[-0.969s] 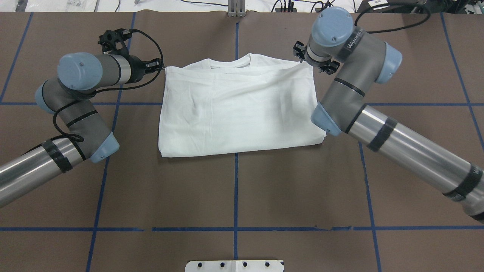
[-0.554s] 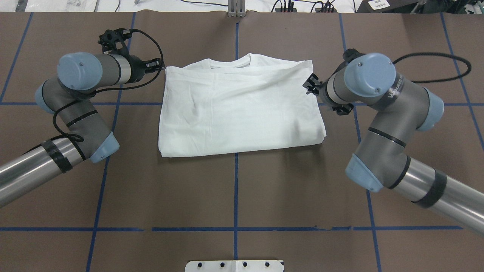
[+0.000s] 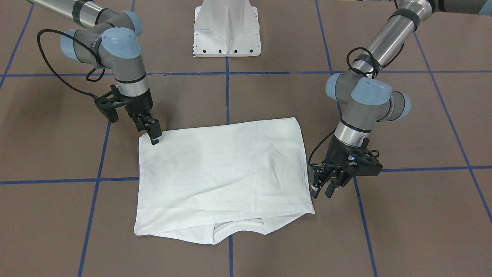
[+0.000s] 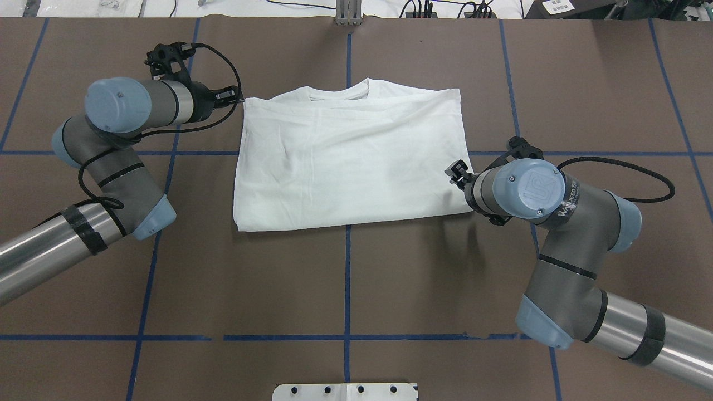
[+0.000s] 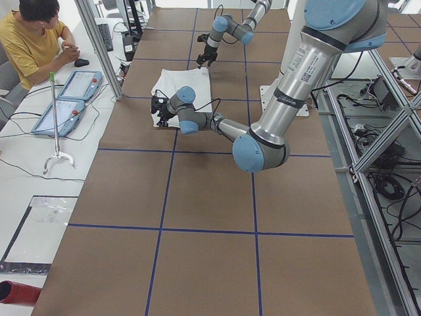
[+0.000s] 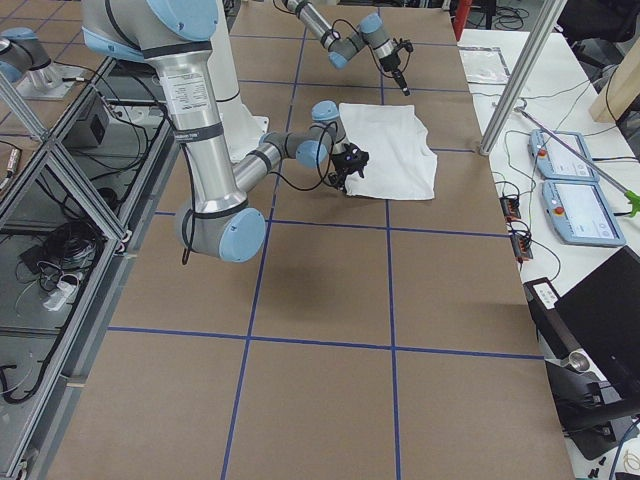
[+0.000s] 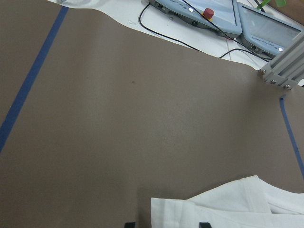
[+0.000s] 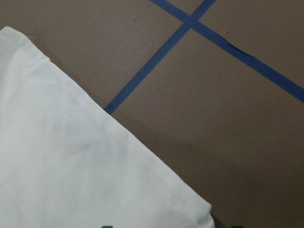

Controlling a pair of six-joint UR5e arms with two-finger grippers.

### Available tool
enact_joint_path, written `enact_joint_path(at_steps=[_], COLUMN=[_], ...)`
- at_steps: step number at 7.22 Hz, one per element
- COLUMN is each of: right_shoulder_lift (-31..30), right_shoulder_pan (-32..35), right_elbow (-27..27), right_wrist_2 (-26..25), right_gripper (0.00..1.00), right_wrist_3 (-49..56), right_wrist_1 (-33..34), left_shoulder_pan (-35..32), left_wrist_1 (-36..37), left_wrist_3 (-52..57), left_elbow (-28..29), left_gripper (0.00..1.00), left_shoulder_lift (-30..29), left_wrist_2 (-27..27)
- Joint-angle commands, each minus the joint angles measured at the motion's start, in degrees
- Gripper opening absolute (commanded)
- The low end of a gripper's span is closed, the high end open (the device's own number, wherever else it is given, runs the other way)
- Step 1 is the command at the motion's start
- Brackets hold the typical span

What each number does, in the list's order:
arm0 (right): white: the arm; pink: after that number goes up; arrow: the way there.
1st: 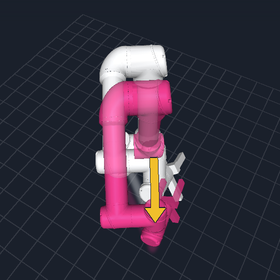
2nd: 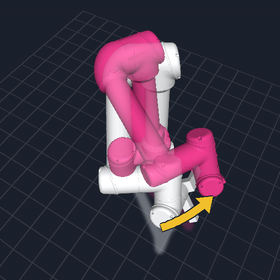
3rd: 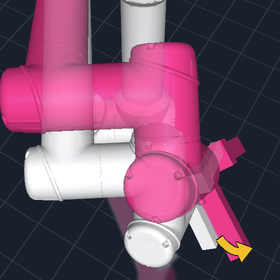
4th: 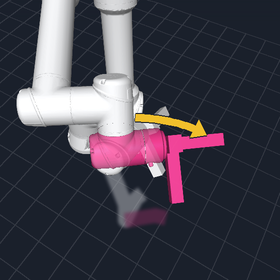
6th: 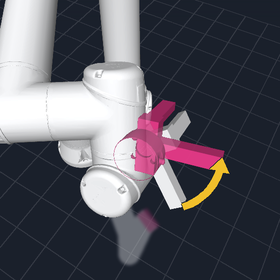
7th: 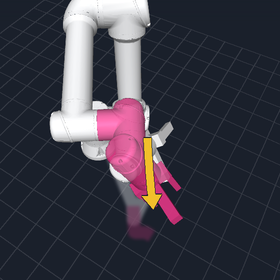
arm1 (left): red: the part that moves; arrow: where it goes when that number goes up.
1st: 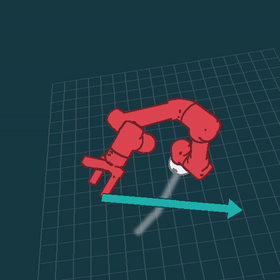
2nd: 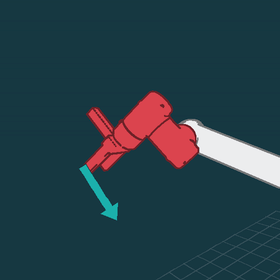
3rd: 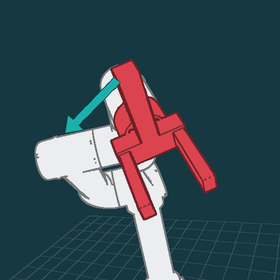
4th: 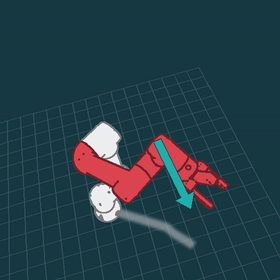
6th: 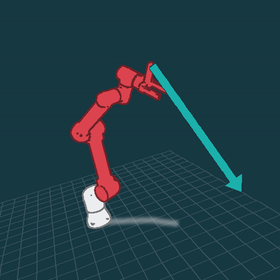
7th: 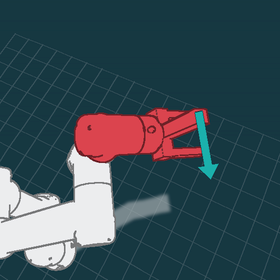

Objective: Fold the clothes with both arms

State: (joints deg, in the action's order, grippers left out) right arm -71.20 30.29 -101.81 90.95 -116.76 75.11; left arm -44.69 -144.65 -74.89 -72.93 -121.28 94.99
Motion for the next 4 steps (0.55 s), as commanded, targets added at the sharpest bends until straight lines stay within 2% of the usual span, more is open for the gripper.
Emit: enact_joint_path(at_steps=[1, 2, 3, 4], right_shoulder_lift=[-0.1, 0.1, 0.1, 0.0], right_shoulder_pan=[-0.7, -0.8, -0.8, -0.8], right_elbow=[0.8, 1.4, 1.2, 0.6], right_wrist_2=[-0.4, -1.4, -1.8, -2.0], right_gripper=[0.68, 0.32, 0.0, 0.0], right_wrist_3=[-0.1, -0.7, -0.9, -0.9], right_wrist_1=[0.0, 0.0, 0.0, 0.2], left_shoulder_pan=[0.0, 0.0, 0.0, -0.1], left_wrist_1=[0.1, 0.2, 0.2, 0.2], left_wrist_3=[0.1, 0.0, 0.0, 0.0], left_elbow=[-0.1, -1.0, -1.0, -1.2], left_gripper=[0.54, 0.54, 0.54, 0.54], left_shoulder_lift=[0.1, 0.1, 0.1, 0.1], left_wrist_2=[0.0, 0.1, 0.1, 0.1])
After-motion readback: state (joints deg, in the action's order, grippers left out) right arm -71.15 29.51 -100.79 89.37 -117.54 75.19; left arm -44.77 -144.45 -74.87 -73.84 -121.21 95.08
